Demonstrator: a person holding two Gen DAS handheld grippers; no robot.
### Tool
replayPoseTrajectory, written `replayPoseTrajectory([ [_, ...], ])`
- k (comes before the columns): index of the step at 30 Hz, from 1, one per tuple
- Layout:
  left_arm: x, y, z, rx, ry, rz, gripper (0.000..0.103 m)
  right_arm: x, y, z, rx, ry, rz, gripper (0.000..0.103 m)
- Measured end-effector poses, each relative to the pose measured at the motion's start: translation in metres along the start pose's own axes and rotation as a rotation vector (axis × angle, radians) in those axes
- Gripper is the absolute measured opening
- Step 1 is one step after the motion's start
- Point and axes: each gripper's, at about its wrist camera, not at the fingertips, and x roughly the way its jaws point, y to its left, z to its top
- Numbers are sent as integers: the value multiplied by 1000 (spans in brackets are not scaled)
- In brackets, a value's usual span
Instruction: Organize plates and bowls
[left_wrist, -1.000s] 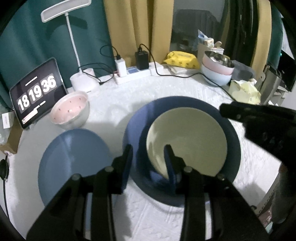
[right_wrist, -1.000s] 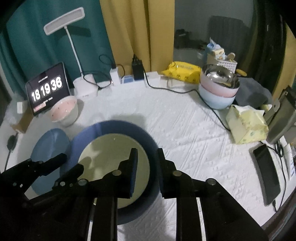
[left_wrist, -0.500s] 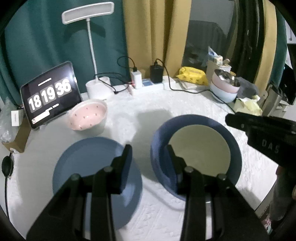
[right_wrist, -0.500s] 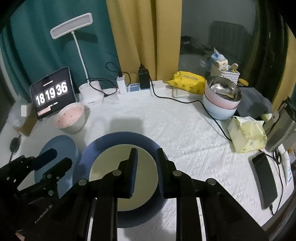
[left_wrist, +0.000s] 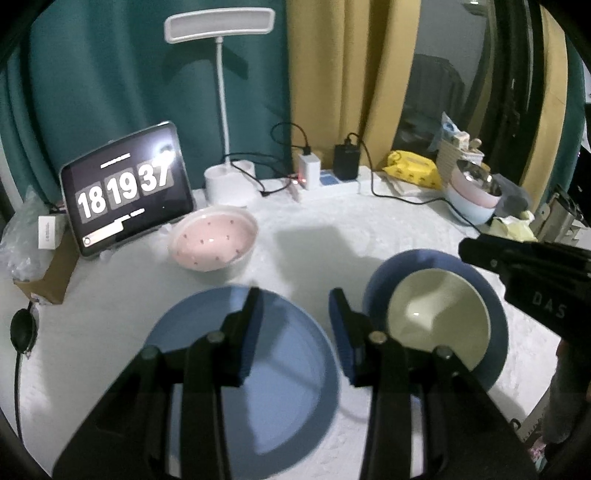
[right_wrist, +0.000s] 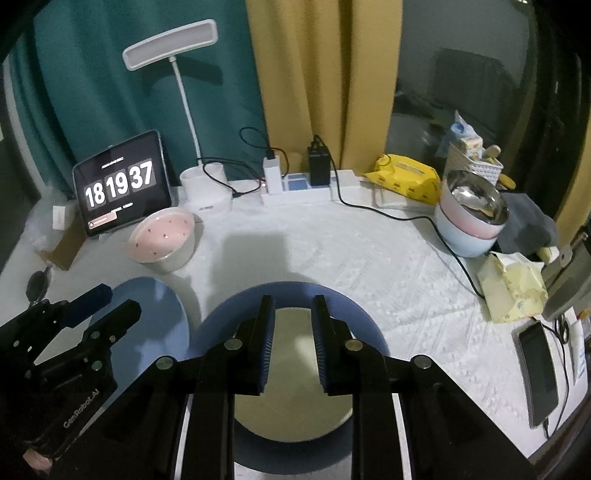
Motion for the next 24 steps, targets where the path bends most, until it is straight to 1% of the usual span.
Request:
replayPoseTrajectory([
  [16, 13, 65, 15, -54, -18, 47, 39, 23, 44, 27, -43, 6, 18, 21],
  [24, 24, 90, 20, -67, -20, 62, 39, 40, 66, 39, -75, 19, 24, 21],
])
